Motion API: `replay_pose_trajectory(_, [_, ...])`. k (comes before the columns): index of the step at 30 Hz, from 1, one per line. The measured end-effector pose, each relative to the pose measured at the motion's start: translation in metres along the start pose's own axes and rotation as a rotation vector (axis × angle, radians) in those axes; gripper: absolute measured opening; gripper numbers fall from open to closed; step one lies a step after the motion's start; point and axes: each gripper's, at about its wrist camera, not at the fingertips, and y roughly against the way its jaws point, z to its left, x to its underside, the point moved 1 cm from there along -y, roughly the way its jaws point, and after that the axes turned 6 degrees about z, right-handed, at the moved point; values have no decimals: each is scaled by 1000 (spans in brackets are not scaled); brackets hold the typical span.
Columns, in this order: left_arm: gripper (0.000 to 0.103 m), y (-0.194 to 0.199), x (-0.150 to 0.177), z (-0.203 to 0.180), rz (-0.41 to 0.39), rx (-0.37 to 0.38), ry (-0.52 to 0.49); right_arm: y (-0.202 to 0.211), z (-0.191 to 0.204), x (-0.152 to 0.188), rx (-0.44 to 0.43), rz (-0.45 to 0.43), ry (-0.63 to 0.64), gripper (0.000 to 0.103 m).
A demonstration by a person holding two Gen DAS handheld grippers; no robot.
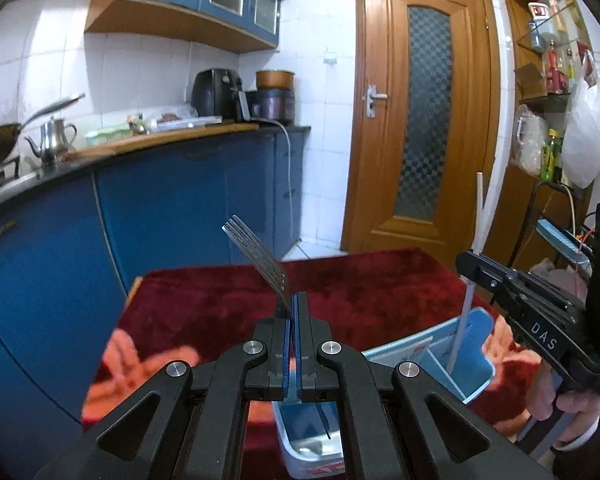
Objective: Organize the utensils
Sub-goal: 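Lower the fork into the caddy and open the left tool while the right tool releases the chopstick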
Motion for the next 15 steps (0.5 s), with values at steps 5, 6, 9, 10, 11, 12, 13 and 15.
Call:
replay_pose_trajectory(5, [1,-10,6,-1,24,11,4,-2,4,9,5,44,32,7])
replay_pose_trajectory(6, [1,-11,8,-1,34,17,6,-3,4,10,2,53,33,7])
replay_pose_trajectory(9, [8,-13,11,-2,68,41,16,-4,7,13,-7,87,45,7])
replay_pose_trajectory(10, [10,-12,11,-2,73,47,19,-4,8,13,-11,94,44,8])
replay_pose_trajectory(11, [11,-11,11,-3,75,51,18,-4,9,13,-18,105,40,9])
replay_pose_trajectory(12, [16,-7,11,-4,74,48,14,-4,11,12,-19,115,39,14])
replay_pose_trajectory(13, [19,-5,10,-5,74,45,9,-3,12,13,-20,121,41,20])
replay_pose_trajectory(15, [22,0,10,-7,77,48,1,3,15,12,-20,114,49,23])
